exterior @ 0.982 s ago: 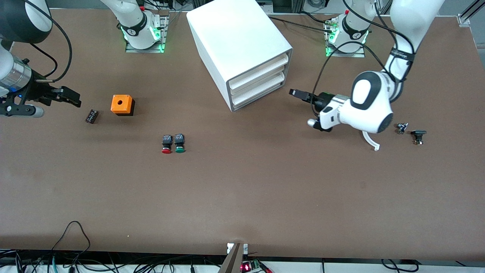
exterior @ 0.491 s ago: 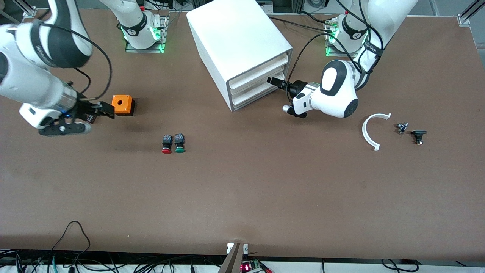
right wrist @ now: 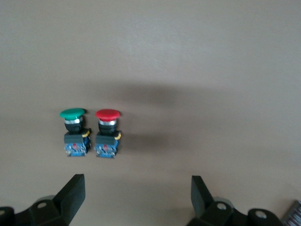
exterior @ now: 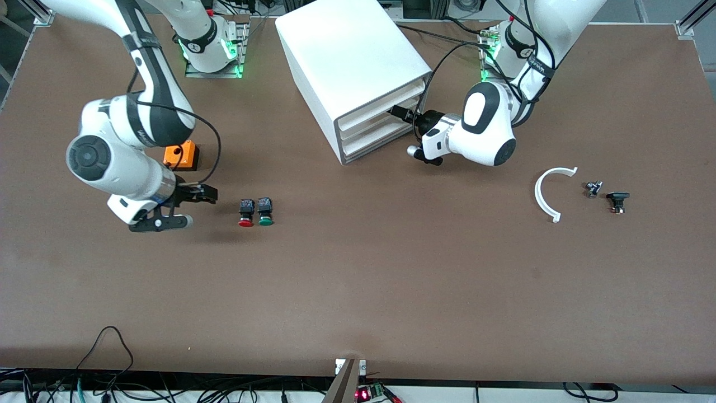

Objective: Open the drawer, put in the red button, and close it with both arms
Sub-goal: 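Pull the top drawer open with the left gripper, then return the left gripper to rest while the right gripper grasps the red button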

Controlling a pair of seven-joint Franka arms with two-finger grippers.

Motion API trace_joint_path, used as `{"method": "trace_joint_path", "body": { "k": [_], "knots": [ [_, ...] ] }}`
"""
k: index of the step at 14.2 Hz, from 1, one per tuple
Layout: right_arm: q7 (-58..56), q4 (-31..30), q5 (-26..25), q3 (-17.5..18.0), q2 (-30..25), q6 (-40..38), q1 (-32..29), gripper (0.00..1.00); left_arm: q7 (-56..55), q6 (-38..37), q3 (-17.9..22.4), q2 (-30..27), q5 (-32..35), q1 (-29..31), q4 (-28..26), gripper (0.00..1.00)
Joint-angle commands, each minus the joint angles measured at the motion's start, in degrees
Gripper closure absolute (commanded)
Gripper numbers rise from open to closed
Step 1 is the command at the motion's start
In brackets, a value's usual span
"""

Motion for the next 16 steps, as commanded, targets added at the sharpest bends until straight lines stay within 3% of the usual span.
{"method": "trace_joint_path", "body": {
  "k": [1,2,3,8,13,16],
  "knots": [
    [0.9,0.9,0.9,0.4,4.2,4.5,1.5,0.0,1.7,1.3,-0.4,-0.9,-1.8,-0.3,-2.0,0.51],
    [0.9,0.9,0.8,0.4,5.6,6.4,2.2,0.0,1.7,2.6,-0.4,-0.9,-1.7,-0.3,-2.5,0.79],
    [0.9,0.9,0.8,0.4,6.6,7.9,2.8,0.0,1.7,3.3,-0.4,-0.9,-1.6,-0.3,-2.7,0.99],
    [3.4,-0.6,0.3,0.3,10.1,13.2,3.8,0.0,1.5,5.6,0.6,-1.2,-0.7,0.5,-2.6,1.0],
    [9.5,-0.9,0.1,0.3,12.6,13.8,4.3,0.0,1.6,14.4,6.6,-1.5,4.2,1.4,0.4,1.0],
    [9.7,-1.8,0.1,0.3,12.5,13.9,4.5,0.0,1.5,17.4,7.3,-1.2,5.9,1.9,2.1,1.0]
  ]
}}
